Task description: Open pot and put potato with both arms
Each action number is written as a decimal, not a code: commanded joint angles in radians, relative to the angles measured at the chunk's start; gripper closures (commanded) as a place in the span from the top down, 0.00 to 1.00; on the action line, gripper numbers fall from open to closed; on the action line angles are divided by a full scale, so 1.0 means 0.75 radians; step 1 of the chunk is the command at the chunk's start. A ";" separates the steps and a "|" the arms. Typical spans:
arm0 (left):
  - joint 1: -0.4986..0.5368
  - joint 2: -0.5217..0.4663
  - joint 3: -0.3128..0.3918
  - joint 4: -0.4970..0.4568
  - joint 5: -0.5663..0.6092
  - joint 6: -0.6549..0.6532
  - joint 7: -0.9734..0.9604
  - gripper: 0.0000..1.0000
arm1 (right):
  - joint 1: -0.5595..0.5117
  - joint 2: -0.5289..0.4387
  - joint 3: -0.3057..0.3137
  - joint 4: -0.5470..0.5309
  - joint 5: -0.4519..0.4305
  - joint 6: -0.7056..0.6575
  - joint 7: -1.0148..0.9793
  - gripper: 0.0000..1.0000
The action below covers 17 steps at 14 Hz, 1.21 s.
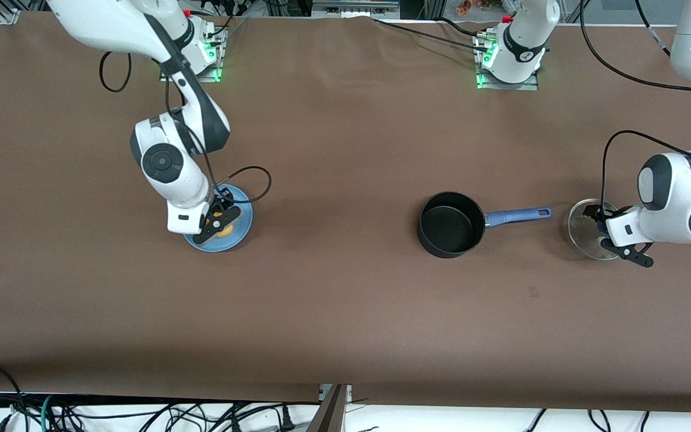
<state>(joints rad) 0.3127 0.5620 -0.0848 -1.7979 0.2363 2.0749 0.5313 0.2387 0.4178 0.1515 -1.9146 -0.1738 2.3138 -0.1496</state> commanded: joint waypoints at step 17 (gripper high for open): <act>-0.010 -0.315 -0.205 0.121 -0.149 -0.126 -0.245 1.00 | 0.526 0.668 0.138 1.172 0.164 0.074 1.590 0.21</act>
<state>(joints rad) 0.3074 0.3740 -0.1927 -1.6915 0.1345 2.0208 0.4330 0.6046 0.8643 0.2563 -1.1131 -0.0609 2.3327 1.0061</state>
